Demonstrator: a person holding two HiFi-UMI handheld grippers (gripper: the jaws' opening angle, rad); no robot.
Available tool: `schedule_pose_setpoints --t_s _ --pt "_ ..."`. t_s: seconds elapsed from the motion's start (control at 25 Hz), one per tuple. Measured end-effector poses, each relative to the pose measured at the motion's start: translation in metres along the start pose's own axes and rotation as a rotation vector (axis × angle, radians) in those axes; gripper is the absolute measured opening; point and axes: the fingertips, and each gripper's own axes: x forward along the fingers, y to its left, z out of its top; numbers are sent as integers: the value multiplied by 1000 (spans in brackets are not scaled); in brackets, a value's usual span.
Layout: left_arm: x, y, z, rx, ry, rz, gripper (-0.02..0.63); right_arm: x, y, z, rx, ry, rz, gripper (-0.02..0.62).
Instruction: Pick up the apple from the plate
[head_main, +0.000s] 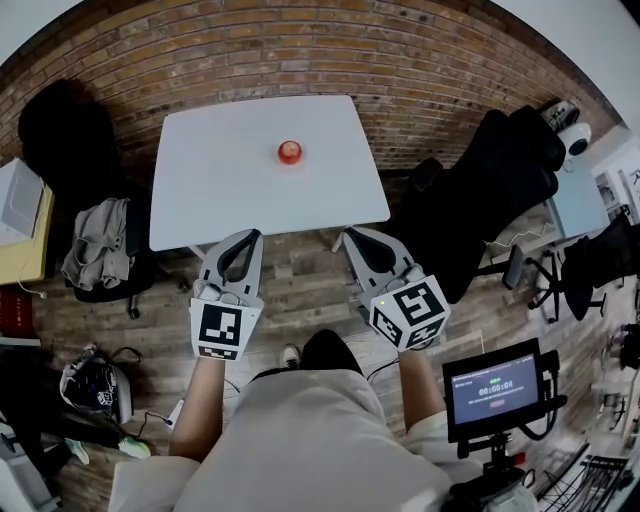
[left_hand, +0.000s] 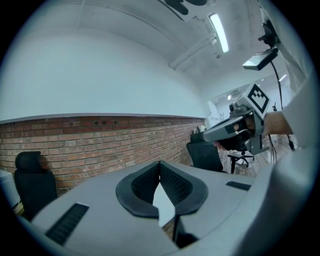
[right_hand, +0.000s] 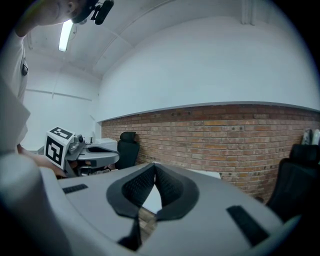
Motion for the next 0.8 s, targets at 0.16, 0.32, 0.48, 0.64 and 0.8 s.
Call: schedule_pose_setpoints --t_s 0.16,0.32,0.48,0.64,0.8 --pt "2 10 -1 -5 3 11 6 8 -3 0 17 3 -7 3" --pt "1 16 -4 -12 11 23 6 15 -1 0 17 12 8 3" --pt "28 30 -13 -19 34 38 6 44 -24 -4 24 25 24 3" --pt "31 38 -21 -31 50 77 6 56 -31 -6 21 23 39 3" --pt "19 38 -21 -33 51 107 6 57 -28 -3 6 15 55 3"
